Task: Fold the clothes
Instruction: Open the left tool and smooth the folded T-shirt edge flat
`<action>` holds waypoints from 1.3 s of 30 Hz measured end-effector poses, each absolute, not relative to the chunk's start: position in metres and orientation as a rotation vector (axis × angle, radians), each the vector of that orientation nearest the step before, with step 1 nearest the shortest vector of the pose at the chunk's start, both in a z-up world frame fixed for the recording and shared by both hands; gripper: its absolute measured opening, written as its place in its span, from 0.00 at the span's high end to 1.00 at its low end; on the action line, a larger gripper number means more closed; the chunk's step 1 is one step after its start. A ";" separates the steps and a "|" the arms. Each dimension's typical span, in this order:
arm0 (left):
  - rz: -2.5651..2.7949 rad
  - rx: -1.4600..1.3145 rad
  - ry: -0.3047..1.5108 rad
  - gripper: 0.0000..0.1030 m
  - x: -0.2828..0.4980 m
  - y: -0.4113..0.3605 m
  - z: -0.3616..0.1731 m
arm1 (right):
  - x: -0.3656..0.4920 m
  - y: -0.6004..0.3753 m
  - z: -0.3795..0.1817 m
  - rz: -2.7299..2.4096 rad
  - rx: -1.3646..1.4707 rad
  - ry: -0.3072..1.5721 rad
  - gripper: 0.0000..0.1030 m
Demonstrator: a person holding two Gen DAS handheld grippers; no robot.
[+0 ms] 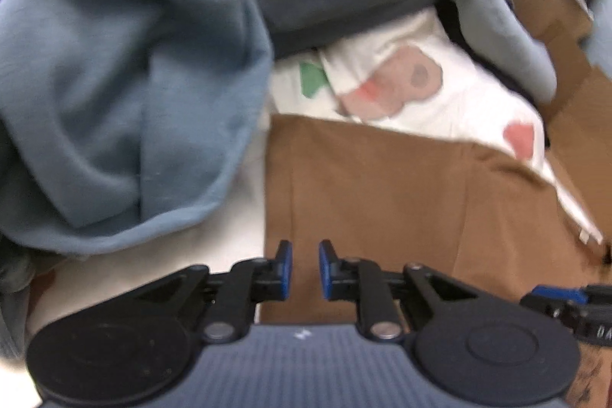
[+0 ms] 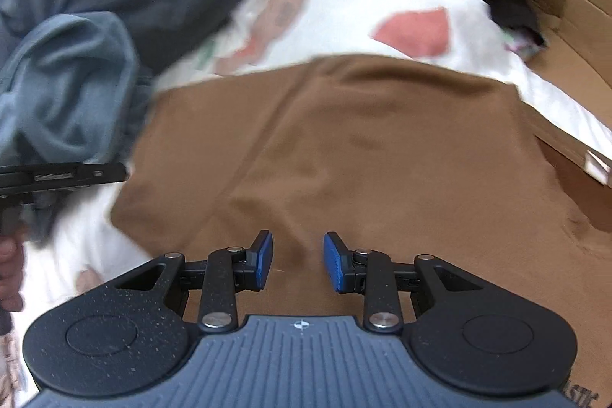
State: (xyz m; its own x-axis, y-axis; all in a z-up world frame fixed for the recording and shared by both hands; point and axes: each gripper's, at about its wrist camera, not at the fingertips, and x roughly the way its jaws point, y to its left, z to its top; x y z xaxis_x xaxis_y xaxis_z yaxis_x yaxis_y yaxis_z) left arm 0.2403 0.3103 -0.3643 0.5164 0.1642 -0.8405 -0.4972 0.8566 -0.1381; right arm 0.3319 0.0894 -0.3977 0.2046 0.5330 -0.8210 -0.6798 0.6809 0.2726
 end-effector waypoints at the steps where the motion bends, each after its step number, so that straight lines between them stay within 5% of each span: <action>1: 0.411 -0.395 0.967 0.73 0.241 0.309 -0.368 | 0.334 0.087 -0.402 0.833 -0.167 1.076 0.65; 3: 0.412 -0.411 1.003 0.55 0.239 0.308 -0.377 | 0.339 0.081 -0.411 0.798 -0.184 1.093 0.65; 4: 0.411 -0.384 1.019 0.54 0.240 0.306 -0.382 | 0.341 0.077 -0.415 0.786 -0.194 1.103 0.65; 26: 0.347 -0.083 1.182 0.55 0.268 0.302 -0.393 | 0.371 -0.009 -0.423 0.841 -0.333 1.256 0.65; 32: 0.340 -0.073 1.163 0.48 0.265 0.302 -0.391 | 0.355 -0.040 -0.417 0.793 -0.301 1.237 0.64; 39: 0.286 -0.080 1.173 0.50 0.258 0.303 -0.352 | 0.343 -0.091 -0.367 0.646 -0.281 1.241 0.64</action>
